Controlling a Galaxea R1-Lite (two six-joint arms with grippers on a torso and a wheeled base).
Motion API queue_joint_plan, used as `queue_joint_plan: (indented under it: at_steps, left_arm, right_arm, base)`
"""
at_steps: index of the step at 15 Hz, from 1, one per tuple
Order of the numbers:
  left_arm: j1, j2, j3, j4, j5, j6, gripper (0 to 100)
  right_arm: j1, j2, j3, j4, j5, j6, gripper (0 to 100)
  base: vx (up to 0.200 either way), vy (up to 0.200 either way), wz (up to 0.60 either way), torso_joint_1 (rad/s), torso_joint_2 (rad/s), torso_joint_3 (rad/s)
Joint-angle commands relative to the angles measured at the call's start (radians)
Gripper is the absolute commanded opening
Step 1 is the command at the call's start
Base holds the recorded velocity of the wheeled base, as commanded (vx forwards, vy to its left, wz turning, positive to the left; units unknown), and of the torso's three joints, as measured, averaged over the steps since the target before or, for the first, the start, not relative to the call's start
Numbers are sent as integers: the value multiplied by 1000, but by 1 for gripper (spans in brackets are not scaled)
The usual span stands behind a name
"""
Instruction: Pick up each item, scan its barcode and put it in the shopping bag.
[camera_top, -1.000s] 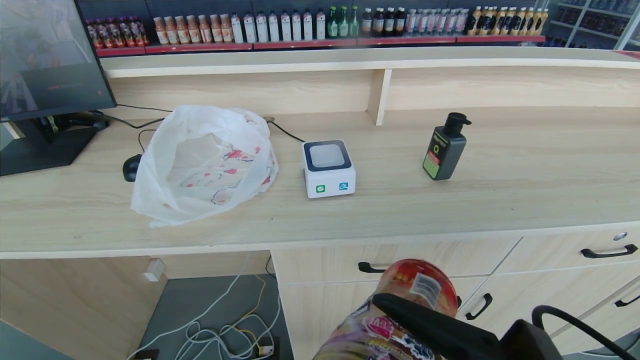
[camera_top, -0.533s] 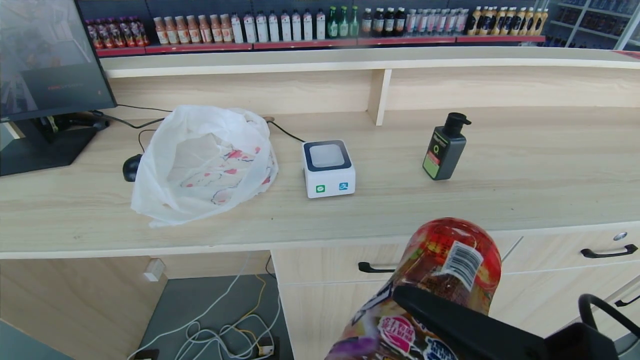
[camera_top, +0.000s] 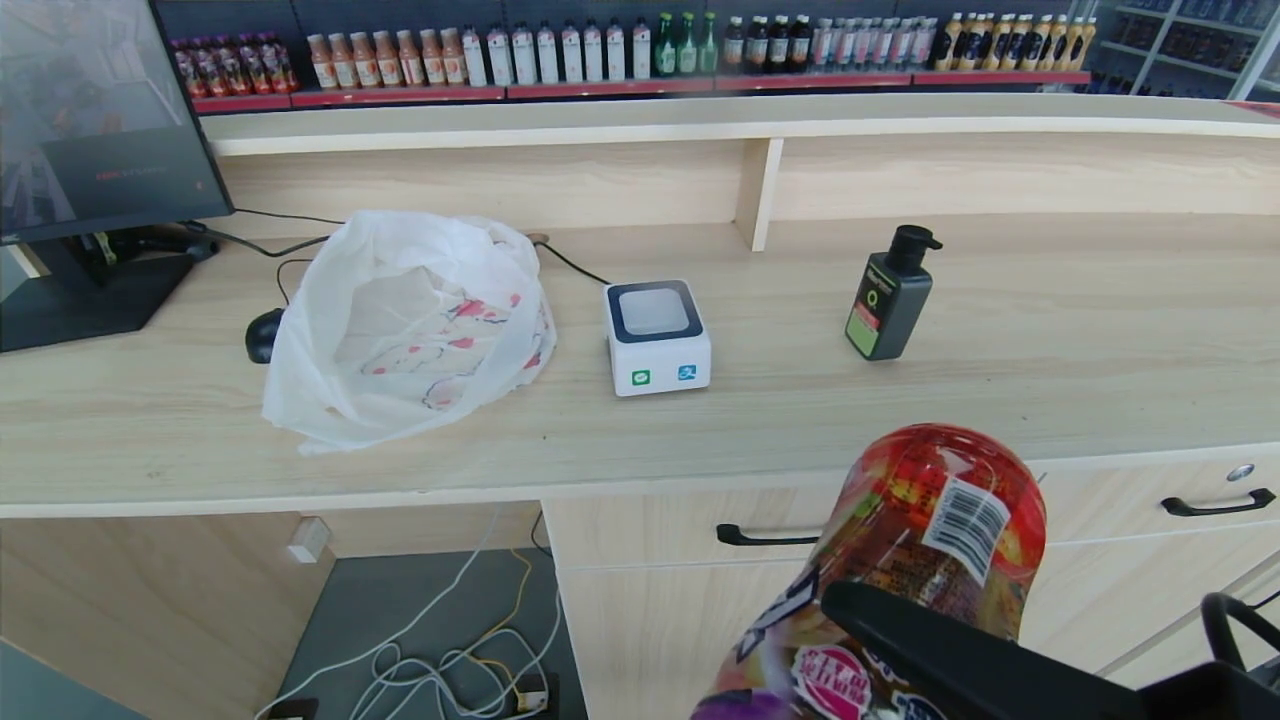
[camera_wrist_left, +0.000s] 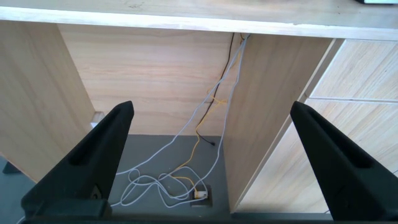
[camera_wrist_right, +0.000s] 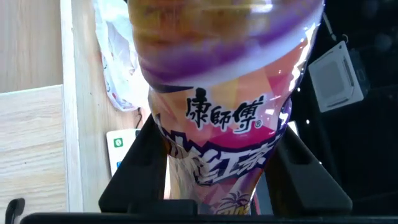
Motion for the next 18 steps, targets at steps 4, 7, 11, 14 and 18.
queue_joint_plan:
  at_steps: [4,7,11,14,18]
  left_arm:
    - [0,0,0,0,0,0,100]
    - [0,0,0,0,0,0,100]
    - [0,0,0,0,0,0,100]
    - [0,0,0,0,0,0,100]
    - [0,0,0,0,0,0,100]
  right_arm:
    - [1,-9,-5,-1,-1,-38,0]
    - [1,-16,1,-1,-9,-40,0]
    - [1,-16,2,-1,-12,-40,0]
    - [1,-16,2,-1,-23,-40,0]
    - [1,-16,5,-1,-24,-28,0]
  base:
    - [0,0,0,0,0,0]
    - [0,0,0,0,0,0]
    - [0,0,0,0,0,0]
    - [0,0,0,0,0,0]
    - [0,0,0,0,0,0]
